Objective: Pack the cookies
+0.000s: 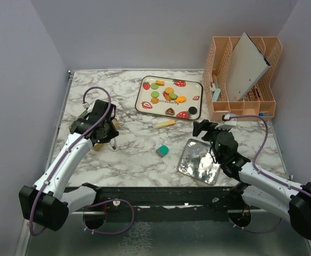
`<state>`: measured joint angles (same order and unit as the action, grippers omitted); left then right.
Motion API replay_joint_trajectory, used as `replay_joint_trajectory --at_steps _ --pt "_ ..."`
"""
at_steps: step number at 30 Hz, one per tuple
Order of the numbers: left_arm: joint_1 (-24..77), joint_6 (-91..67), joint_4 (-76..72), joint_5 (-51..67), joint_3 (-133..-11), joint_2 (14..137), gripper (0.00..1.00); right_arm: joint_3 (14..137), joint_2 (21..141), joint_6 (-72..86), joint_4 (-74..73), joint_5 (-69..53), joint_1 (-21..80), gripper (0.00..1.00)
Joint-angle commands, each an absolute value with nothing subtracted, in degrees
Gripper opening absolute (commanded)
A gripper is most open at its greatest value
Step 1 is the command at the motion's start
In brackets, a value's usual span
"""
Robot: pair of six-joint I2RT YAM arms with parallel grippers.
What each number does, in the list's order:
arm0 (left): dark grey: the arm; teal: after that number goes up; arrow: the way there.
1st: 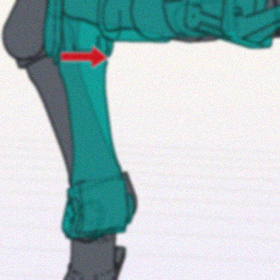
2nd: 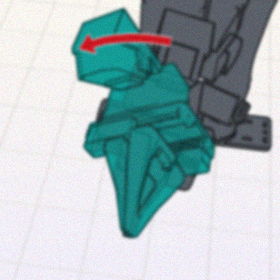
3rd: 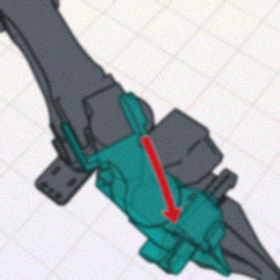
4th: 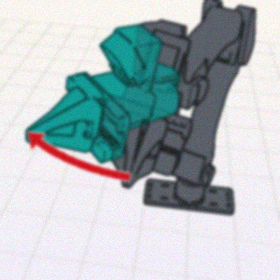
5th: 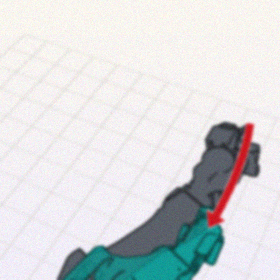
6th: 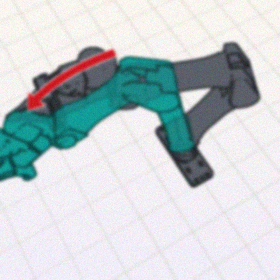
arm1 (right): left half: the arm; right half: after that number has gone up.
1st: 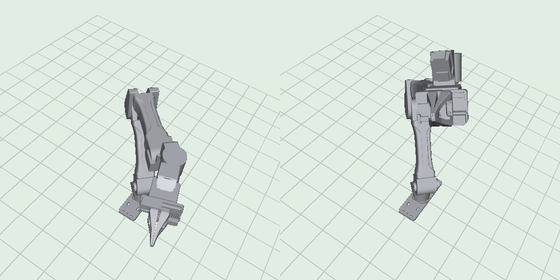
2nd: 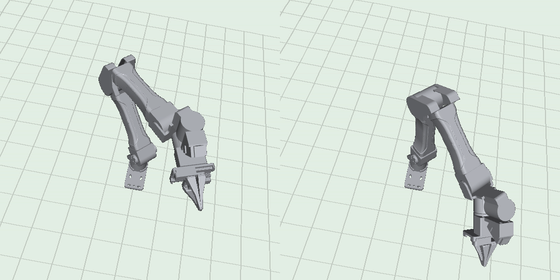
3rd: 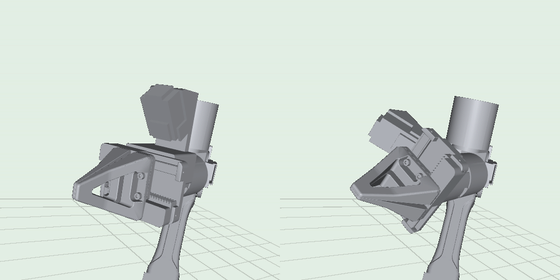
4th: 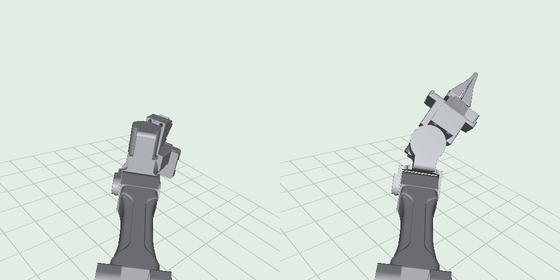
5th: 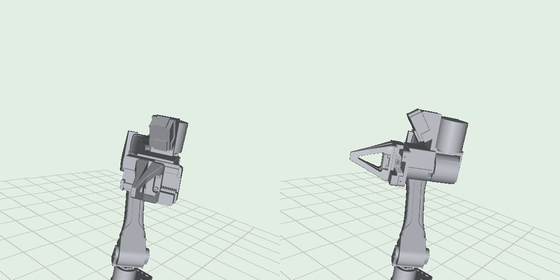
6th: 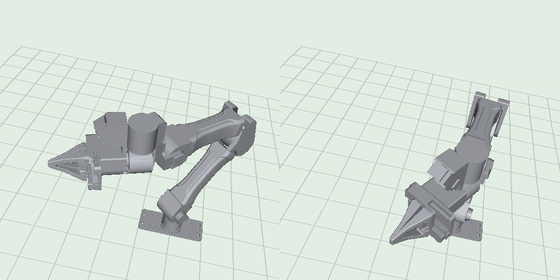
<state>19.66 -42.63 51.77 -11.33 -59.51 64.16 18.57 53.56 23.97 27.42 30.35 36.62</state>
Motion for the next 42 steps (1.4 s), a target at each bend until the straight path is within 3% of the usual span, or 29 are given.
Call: replay_joint_trajectory --at_steps 1,28,42 --pt "19.45 -50.43 58.98 -15.82 -59.23 60.3 0.0 17.84 53.59 24.56 28.48 30.16 36.39 1.0" --pt "11.44 -50.5 64.68 -15.11 -54.43 63.34 0.0 17.95 54.49 25.05 28.92 29.09 36.39 1.0" --pt "11.14 -49.19 62.48 -12.51 -52.74 63.35 0.19 18.09 54.76 24.96 29.0 29.0 36.39 1.0"
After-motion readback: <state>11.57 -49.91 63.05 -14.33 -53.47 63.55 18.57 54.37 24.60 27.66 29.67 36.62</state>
